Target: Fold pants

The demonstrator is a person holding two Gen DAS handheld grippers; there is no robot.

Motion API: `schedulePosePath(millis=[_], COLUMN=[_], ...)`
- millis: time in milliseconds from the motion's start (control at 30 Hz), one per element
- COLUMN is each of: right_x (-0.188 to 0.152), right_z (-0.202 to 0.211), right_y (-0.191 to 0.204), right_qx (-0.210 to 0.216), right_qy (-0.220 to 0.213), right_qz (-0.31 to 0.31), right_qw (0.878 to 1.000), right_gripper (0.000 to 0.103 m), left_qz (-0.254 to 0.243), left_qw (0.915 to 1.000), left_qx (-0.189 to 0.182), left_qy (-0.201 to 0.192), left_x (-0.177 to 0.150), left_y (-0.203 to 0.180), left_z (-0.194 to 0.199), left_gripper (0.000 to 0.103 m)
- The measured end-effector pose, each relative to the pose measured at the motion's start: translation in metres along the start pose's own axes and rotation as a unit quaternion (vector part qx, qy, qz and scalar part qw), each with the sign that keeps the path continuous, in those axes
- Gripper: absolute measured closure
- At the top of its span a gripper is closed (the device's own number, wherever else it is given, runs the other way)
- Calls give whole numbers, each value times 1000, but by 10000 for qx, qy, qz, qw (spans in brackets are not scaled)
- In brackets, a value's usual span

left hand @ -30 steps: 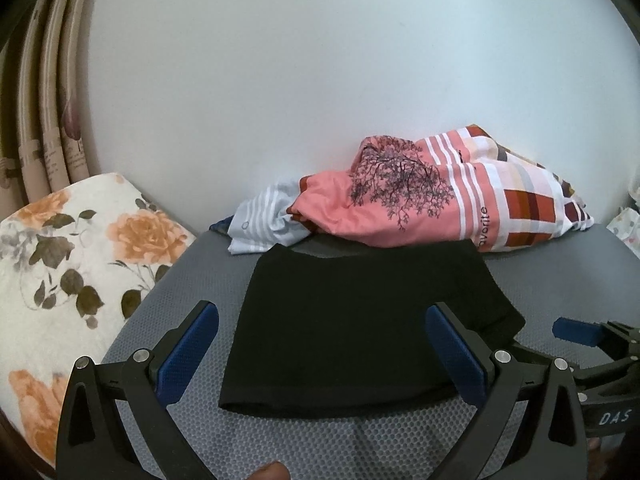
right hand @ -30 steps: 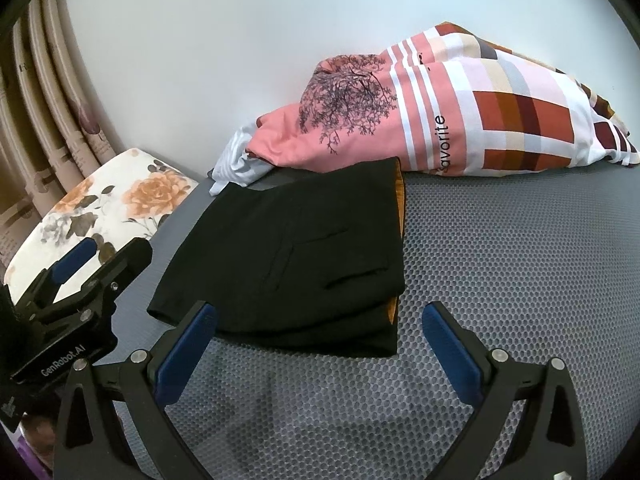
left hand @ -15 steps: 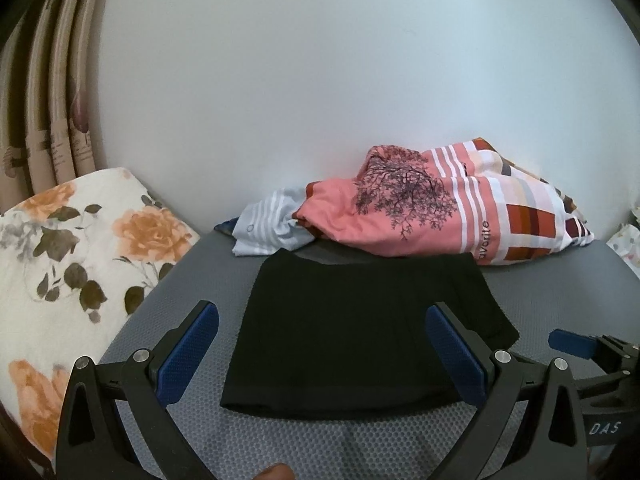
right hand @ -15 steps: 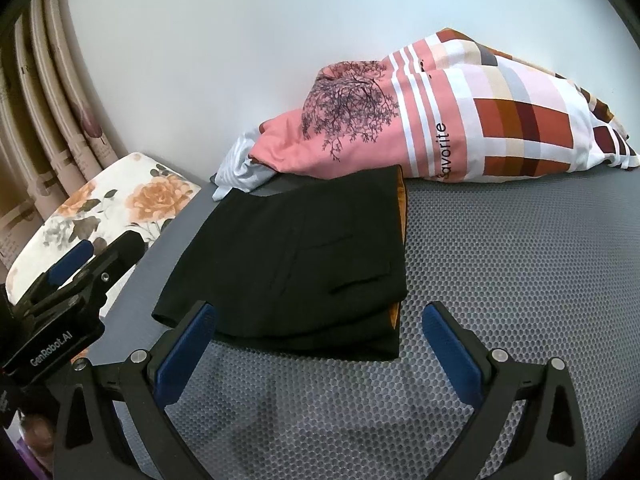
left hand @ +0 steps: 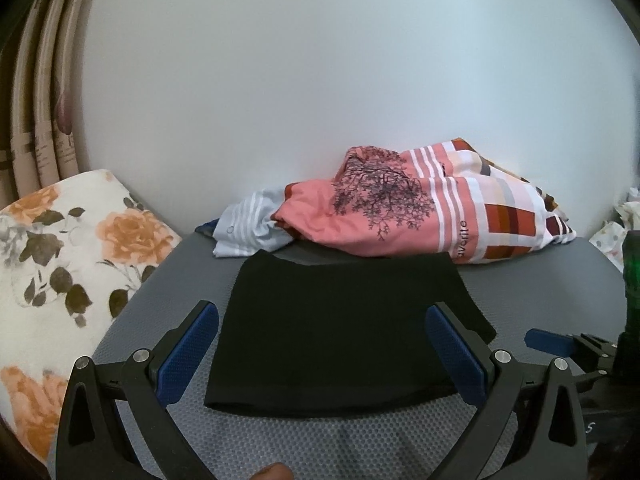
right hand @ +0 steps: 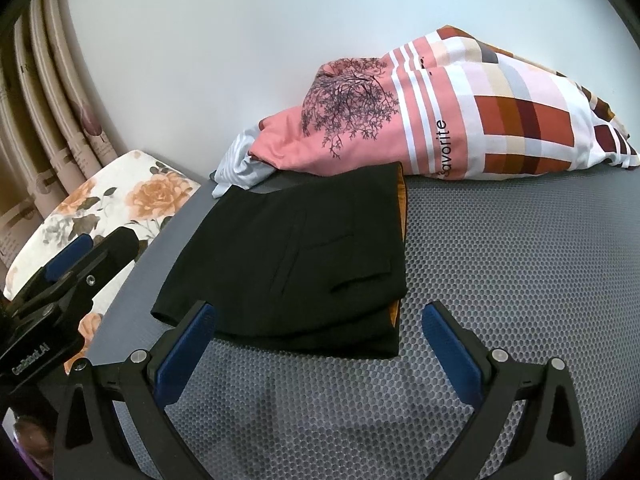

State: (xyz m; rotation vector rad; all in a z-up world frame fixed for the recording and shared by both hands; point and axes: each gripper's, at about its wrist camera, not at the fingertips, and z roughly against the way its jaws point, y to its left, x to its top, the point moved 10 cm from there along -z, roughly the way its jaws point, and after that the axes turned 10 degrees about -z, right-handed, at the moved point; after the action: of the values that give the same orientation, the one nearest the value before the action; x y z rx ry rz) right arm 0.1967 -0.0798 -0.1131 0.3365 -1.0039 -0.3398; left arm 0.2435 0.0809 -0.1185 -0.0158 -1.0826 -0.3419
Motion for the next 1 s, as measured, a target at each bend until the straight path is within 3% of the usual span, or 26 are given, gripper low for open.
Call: schedulePosePath(millis=[500, 1000], right_x=[-4, -8], right_z=[-1, -6], right_y=[-2, -3], right_qx=[-11, 9], right_qy=[29, 91], right_qz=[-10, 49], right_qw=[10000, 9999], right_gripper=[0, 0], left_qz=[169, 42], left_qw=[9996, 9994], left_qx=[-231, 312], left_qy=[62, -126], left_x=[1, 3], left_y=[-3, 7], left_z=[-1, 1], left_gripper=[0, 0])
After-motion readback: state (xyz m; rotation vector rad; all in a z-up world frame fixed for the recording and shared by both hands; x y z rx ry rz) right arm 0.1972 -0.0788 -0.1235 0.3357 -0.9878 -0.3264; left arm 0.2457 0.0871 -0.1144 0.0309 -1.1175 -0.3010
